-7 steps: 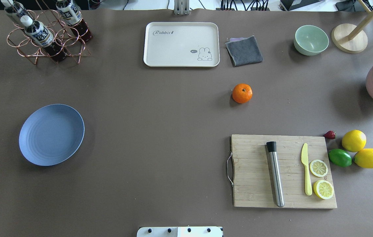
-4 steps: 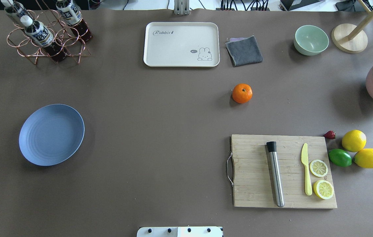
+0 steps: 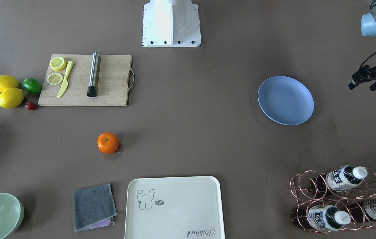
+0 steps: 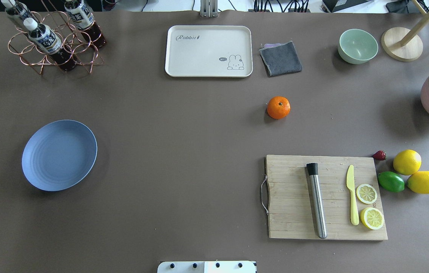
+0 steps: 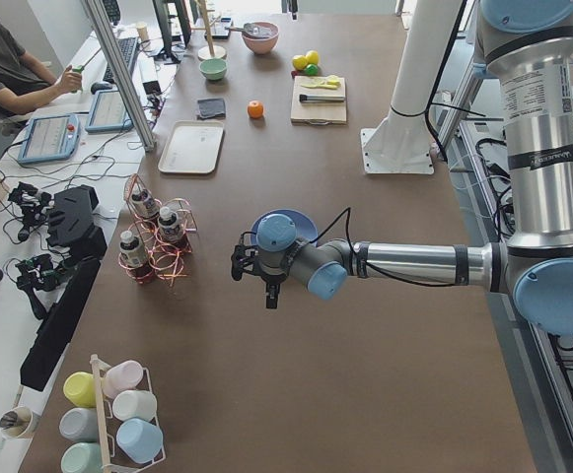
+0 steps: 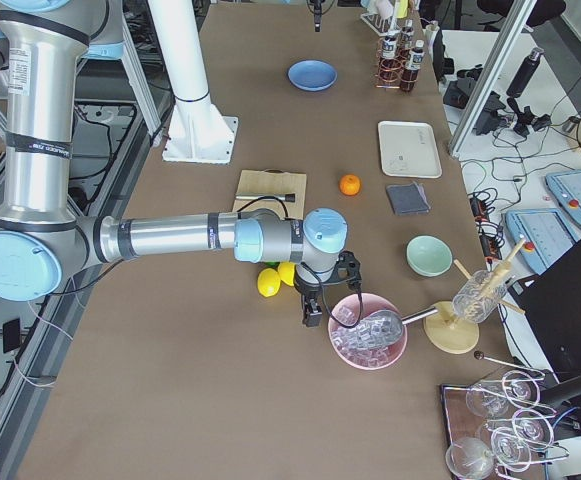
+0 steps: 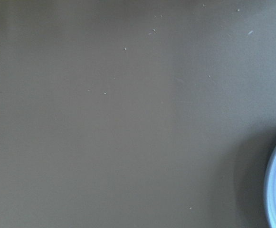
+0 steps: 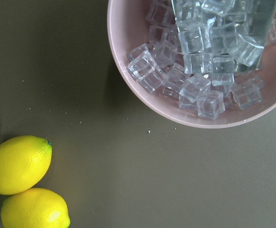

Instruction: Pick orange to plate

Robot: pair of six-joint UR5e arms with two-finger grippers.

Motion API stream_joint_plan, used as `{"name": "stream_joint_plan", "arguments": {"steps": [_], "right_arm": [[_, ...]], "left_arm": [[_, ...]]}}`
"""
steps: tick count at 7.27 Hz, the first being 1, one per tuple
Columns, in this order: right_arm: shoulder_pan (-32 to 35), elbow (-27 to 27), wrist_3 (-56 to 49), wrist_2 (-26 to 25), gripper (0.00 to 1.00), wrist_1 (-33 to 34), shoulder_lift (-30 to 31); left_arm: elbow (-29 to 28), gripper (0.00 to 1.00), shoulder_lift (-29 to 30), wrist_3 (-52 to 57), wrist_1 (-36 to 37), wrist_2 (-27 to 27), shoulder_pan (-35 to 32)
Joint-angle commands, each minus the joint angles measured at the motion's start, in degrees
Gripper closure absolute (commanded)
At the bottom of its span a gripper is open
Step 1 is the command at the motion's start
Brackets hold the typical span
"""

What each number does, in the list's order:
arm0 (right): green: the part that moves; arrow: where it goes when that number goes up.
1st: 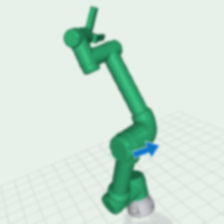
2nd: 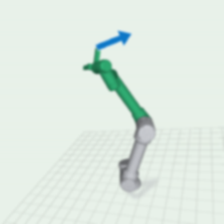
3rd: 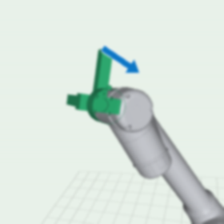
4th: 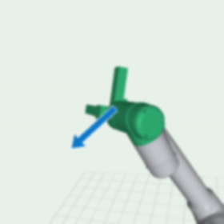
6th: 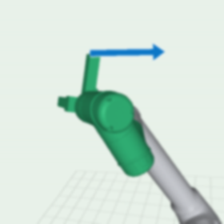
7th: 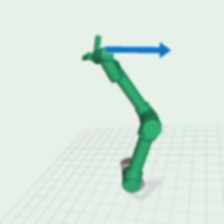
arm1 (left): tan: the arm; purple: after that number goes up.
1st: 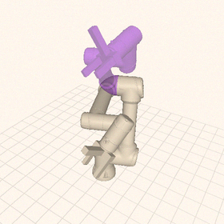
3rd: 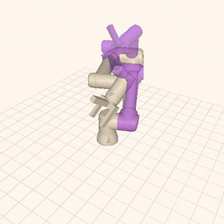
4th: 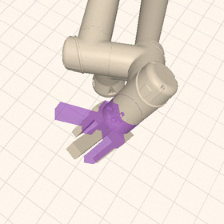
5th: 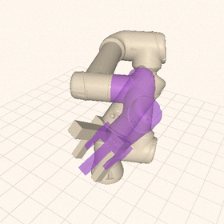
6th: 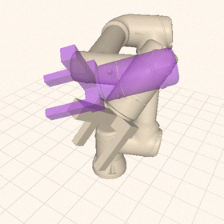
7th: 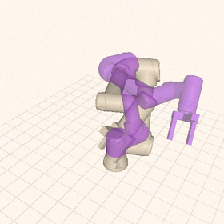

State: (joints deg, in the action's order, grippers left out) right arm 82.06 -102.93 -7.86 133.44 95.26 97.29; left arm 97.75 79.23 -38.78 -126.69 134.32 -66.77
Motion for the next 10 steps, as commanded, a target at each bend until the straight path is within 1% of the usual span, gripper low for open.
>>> {"name": "stream_joint_plan", "arguments": {"steps": [1, 2, 3, 4, 5, 7, 8, 9, 10], "right_arm": [[-1.11, 0.01, 0.13, 0.59, 0.0, -0.08, -0.35], [-1.46, 0.01, 0.13, 0.51, 0.0, -0.08, -0.52], [-1.55, 0.01, 0.13, 0.51, 0.0, -0.08, -0.52], [-1.73, 0.01, 0.13, 0.42, 0.0, -0.08, -0.52], [-1.82, 0.1, 0.13, 0.42, 0.0, -0.08, -0.52], [-2.34, 0.1, -0.04, 0.33, 0.0, -0.08, -0.52], [-2.78, 0.1, -0.05, 0.33, 0.0, -0.17, -0.7], [-3.04, 0.01, -0.05, 0.33, 0.0, -0.17, -0.96], [-3.13, -0.08, 0.04, 0.33, 0.0, -0.17, -1.31]], "left_arm": [[-1.06, 0.03, 0.66, -10.14, -7.06, -4.82, 8.54], [-1.5, 0.03, 2.32, -15.22, -8.82, -7.64, 12.5], [-2.2, 0.04, 3.64, -17.45, -9.53, -9.4, 14.98], [-3.25, 0.08, 4.87, -17.82, -9.54, -9.6, 15.7], [-4.13, 0.16, 5.58, -17.82, -9.8, -9.6, 16.23], [-4.58, 0.47, 5.68, -17.91, -10.33, -9.95, 16.41], [-4.41, 0.59, 5.59, -17.91, -10.41, -9.95, 16.41], [-4.49, 0.84, 5.59, -20.0, -11.55, -9.95, 16.49], [-4.32, 1.0, 5.59, -21.06, -11.82, -9.95, 16.49]]}}
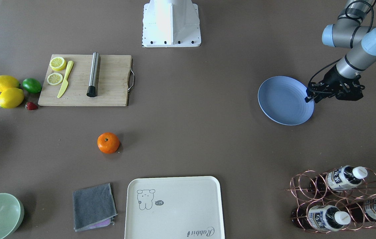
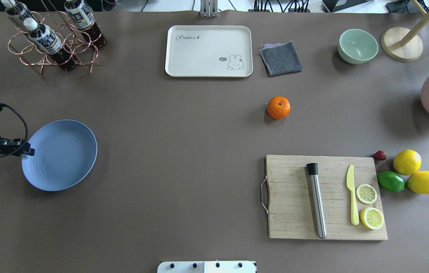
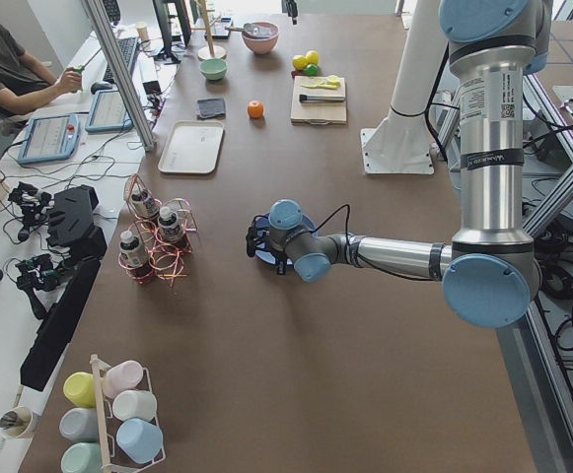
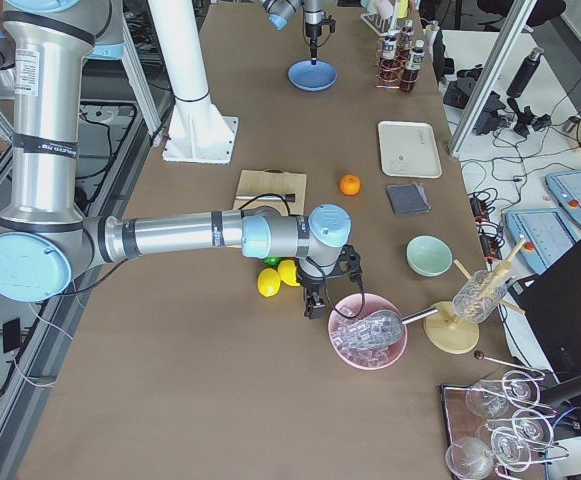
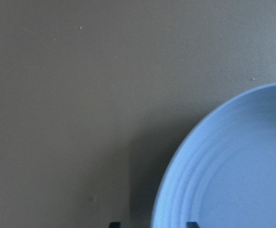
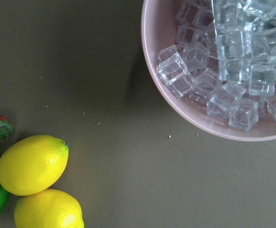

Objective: Pick orange to plate
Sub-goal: 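Push the blue plate toward the orange with the left gripper while the right reaches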

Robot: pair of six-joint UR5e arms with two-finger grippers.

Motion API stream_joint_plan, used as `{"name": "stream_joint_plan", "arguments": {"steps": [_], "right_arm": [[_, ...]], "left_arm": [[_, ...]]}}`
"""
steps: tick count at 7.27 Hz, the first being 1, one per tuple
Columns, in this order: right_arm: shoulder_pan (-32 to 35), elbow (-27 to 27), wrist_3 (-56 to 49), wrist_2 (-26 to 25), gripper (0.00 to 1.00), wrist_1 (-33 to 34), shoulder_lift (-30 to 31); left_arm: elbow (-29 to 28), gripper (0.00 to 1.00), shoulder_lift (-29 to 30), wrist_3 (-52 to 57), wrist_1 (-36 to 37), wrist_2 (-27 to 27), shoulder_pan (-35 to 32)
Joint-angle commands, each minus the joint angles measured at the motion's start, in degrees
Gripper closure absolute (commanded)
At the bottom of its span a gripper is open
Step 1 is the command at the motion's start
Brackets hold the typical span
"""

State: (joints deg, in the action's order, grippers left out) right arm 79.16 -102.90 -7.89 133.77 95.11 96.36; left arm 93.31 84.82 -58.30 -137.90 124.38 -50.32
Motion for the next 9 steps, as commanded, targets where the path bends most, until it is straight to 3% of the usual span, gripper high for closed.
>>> {"name": "stream_joint_plan", "arguments": {"steps": [1, 3, 5, 8, 9], "right_arm": [[-0.41, -0.37, 0.24, 0.17, 0.0, 0.08, -1.6], [-4.68, -0.54, 12.37, 1.92, 0.0, -0.01, -7.99], [-11.54, -0.37, 26.9, 1.32, 0.0, 0.08, -17.48], [-22.61, 0.59, 42.13, -3.14, 0.0, -0.01, -28.66], [-24.12, 1.82, 43.82, -4.04, 0.0, -0.01, -30.95]], "left_arm": [[1.25, 1.0, -0.09, -1.73, -0.62, 0.42, -0.04], [5.1, 1.0, 0.86, -9.49, -0.18, 0.69, 0.04], [7.84, 1.0, 10.83, -23.8, 4.36, -0.27, 3.88], [9.96, 1.0, 28.32, -34.83, 23.39, -15.18, 16.18], [9.61, 1.0, 31.69, -36.34, 26.42, -20.79, 21.7]]}}
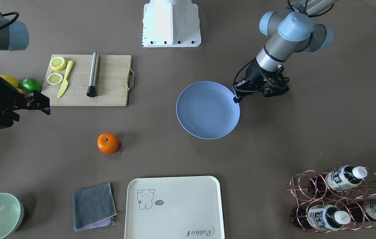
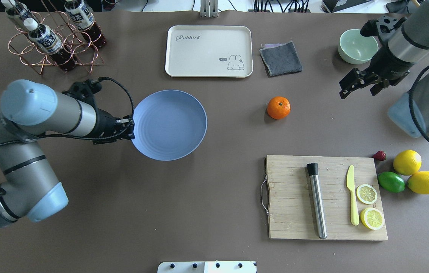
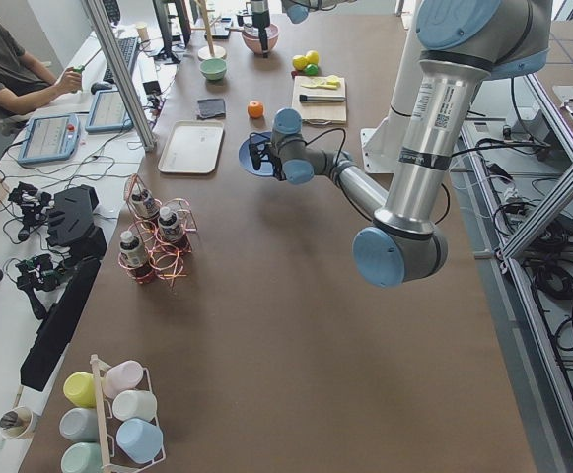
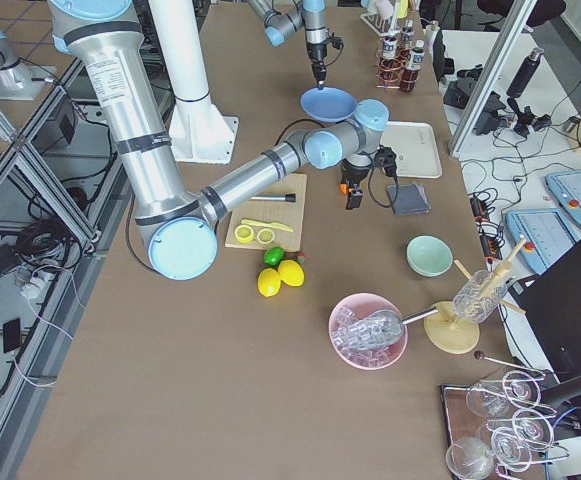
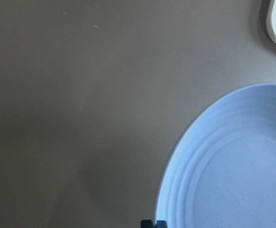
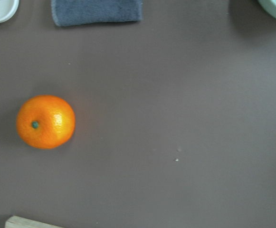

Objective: Pick orange to plate
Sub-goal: 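Push the blue plate toward the orange with the left gripper while the right reaches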

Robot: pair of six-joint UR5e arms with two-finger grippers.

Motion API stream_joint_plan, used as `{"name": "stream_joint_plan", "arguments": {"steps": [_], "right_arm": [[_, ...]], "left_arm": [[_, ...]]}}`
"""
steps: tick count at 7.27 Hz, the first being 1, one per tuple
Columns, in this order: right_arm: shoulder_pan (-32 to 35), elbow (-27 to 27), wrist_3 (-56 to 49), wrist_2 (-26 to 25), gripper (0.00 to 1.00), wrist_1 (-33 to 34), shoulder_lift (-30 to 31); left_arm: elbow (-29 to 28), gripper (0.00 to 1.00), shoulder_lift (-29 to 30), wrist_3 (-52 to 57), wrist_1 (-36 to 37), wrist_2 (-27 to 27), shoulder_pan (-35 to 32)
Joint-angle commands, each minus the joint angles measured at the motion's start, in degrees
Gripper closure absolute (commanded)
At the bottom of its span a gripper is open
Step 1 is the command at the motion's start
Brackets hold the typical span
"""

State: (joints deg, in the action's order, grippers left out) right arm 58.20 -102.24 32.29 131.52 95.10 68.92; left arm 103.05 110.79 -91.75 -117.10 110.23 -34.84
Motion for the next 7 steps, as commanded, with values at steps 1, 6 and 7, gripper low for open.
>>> {"name": "stream_joint_plan", "arguments": {"steps": [1, 6, 7], "right_arm": [[-5.0, 4.04, 6.79, -3.09, 0.0, -3.31, -5.45], [-12.74, 22.6, 22.12, -11.51, 0.01, -25.41, -13.55], [-13.8, 23.4, 22.03, -13.55, 0.01, -25.41, -13.47]], "left_arm": [[-0.31, 1.0, 6.01, -3.6, 5.74, -10.61, 10.11], [-0.57, 1.0, 6.28, -5.37, 5.83, -14.78, 15.07], [-0.57, 1.0, 6.28, -5.37, 5.83, -15.57, 15.94]]}}
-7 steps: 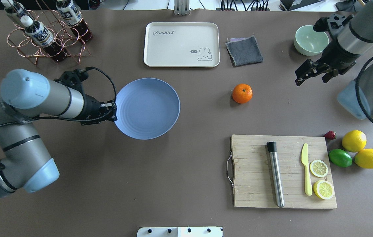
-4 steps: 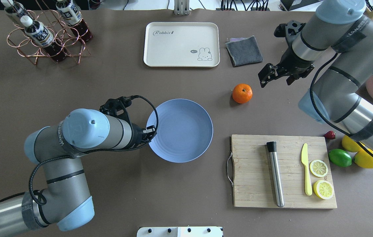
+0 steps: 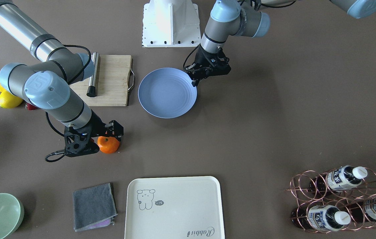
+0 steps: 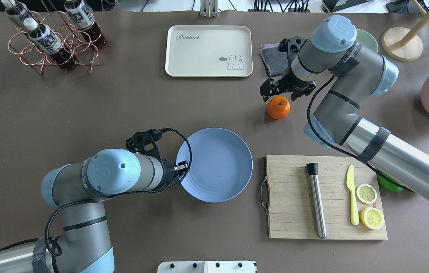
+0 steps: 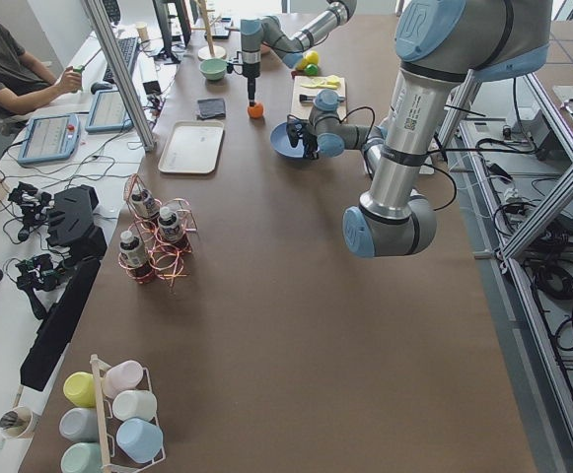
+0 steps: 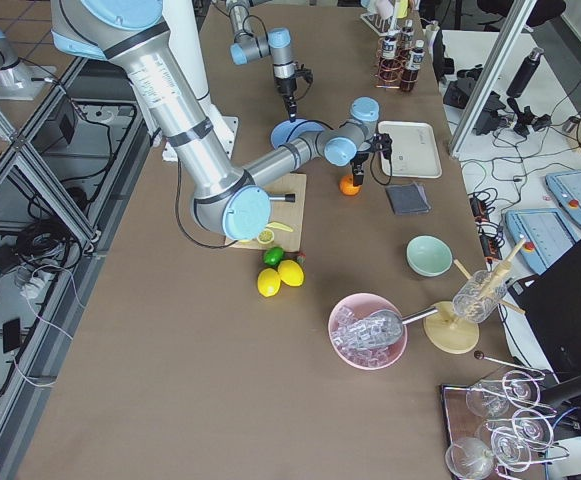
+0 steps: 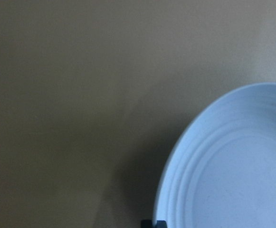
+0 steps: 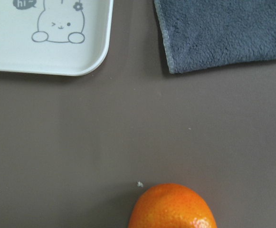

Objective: Pick orange to plate
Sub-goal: 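Grasp the orange tangerine with the right gripper and lift it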

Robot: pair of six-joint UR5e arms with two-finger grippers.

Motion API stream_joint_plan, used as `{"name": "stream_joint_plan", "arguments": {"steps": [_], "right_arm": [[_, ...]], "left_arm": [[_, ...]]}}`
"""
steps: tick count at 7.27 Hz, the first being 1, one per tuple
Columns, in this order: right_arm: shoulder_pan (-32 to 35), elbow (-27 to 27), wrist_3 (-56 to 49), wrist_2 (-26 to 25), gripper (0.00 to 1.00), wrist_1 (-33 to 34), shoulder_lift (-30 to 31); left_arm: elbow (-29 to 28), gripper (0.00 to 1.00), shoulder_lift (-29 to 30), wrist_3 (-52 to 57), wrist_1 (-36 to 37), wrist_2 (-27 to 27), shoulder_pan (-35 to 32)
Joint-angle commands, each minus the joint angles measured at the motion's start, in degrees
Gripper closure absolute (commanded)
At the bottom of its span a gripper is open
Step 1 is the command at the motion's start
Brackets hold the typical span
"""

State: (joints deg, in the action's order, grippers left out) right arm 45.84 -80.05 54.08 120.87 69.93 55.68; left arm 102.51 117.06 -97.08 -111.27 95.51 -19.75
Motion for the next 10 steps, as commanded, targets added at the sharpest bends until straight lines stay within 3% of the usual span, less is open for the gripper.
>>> {"name": "stream_joint_plan", "arguments": {"steps": [1, 2, 3, 4, 6, 7, 8, 10], "right_arm": [[-1.63, 1.21, 0.23, -3.19, 0.01, 0.12, -0.14], [-2.15, 1.38, 0.32, -3.97, 0.04, 0.21, 0.12], [-2.59, 1.47, 0.5, -5.11, 0.34, 0.21, -0.05], [-2.68, 1.39, 1.11, -5.12, 0.99, 0.21, 0.04], [-2.77, -0.97, 1.64, -4.42, 1.0, 0.82, -0.4], [-2.94, -6.12, 4.69, -3.29, 1.0, 4.74, -0.49], [-5.3, -12.0, 6.02, -3.19, 1.0, 10.35, -0.49], [-13.53, -14.52, 14.61, -7.81, 1.0, 13.74, -4.86]], "left_arm": [[-0.03, 1.0, 0.44, -0.04, 0.0, -1.63, 1.38], [0.06, 0.39, 0.45, -0.04, 0.0, -1.64, 1.38], [0.41, 0.16, 0.62, -0.04, 0.0, -1.55, 1.3], [0.24, 0.04, 1.06, 0.05, 0.09, -1.47, 1.3], [1.2, 0.04, 0.54, 2.23, 2.79, 0.02, -1.58], [3.82, 0.03, 0.36, 9.73, 9.6, 5.16, -5.95], [6.63, 0.03, 0.18, 15.2, 15.24, 8.09, -9.83], [6.48, 0.03, -4.45, 28.55, 16.79, 13.62, -17.13]]}}
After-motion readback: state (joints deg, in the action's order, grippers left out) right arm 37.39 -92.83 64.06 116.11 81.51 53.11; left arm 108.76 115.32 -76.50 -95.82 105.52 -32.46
